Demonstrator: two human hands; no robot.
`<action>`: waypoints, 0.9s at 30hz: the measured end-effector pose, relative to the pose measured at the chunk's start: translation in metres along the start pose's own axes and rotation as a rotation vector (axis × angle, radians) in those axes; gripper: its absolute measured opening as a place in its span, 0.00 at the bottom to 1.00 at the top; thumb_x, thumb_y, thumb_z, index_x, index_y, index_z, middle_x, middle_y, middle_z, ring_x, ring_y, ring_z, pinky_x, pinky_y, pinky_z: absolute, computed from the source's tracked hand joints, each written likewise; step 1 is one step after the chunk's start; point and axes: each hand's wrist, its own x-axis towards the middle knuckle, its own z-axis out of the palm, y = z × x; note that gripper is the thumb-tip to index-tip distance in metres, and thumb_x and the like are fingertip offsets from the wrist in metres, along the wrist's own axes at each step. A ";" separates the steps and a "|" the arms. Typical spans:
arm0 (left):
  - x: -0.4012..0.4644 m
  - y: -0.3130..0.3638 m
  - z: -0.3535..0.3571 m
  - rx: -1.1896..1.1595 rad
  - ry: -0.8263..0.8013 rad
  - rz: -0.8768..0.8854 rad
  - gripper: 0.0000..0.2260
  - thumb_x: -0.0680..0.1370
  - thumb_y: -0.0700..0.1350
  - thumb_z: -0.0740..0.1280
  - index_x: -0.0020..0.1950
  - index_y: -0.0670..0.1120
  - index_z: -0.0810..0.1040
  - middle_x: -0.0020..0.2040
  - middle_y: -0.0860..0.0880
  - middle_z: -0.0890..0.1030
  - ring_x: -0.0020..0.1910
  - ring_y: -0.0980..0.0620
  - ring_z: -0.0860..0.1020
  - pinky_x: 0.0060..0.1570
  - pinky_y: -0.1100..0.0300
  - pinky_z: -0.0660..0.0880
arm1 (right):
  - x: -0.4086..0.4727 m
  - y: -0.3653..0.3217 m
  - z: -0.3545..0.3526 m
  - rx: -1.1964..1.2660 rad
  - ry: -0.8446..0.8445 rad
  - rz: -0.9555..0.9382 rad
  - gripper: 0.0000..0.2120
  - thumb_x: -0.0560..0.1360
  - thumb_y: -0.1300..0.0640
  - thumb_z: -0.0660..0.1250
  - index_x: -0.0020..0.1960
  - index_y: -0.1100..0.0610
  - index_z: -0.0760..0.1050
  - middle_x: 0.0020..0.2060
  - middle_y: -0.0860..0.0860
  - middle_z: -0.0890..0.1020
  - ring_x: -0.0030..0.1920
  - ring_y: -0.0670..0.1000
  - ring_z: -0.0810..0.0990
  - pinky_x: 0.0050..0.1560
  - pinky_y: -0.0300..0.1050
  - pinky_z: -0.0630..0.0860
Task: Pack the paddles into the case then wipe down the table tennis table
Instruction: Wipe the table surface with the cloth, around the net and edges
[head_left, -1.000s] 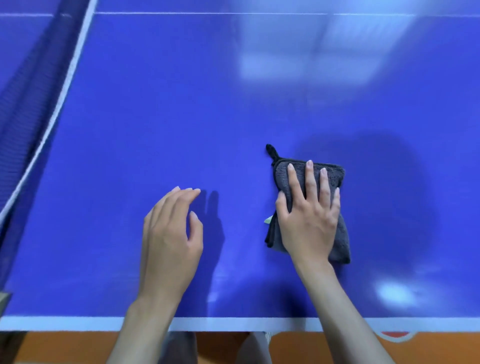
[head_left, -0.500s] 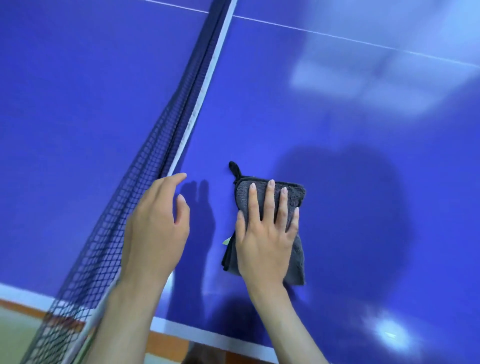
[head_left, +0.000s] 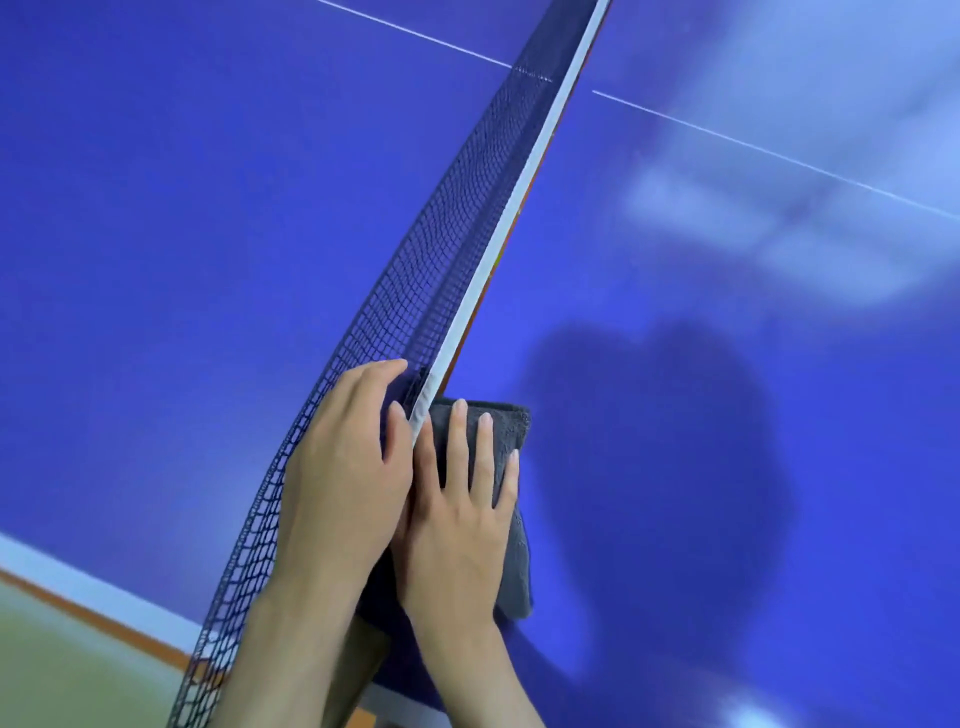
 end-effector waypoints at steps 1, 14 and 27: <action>-0.001 0.001 0.001 0.000 0.001 0.002 0.16 0.85 0.45 0.60 0.73 0.55 0.72 0.70 0.62 0.73 0.67 0.62 0.71 0.58 0.65 0.68 | 0.001 0.005 -0.001 0.021 0.009 -0.017 0.26 0.83 0.48 0.61 0.80 0.48 0.67 0.84 0.53 0.59 0.84 0.57 0.55 0.79 0.66 0.60; -0.024 0.073 0.081 0.026 -0.061 0.189 0.14 0.84 0.42 0.62 0.69 0.52 0.77 0.66 0.57 0.77 0.65 0.54 0.75 0.61 0.54 0.73 | 0.030 0.178 -0.045 0.035 0.128 0.132 0.26 0.81 0.47 0.59 0.79 0.43 0.68 0.82 0.47 0.65 0.82 0.52 0.61 0.81 0.59 0.58; -0.131 0.233 0.233 0.012 -0.172 0.348 0.15 0.82 0.40 0.64 0.67 0.51 0.78 0.64 0.57 0.78 0.63 0.55 0.75 0.58 0.53 0.76 | -0.044 0.424 -0.115 0.000 0.188 0.342 0.26 0.81 0.46 0.60 0.79 0.43 0.68 0.82 0.46 0.64 0.83 0.51 0.59 0.82 0.57 0.58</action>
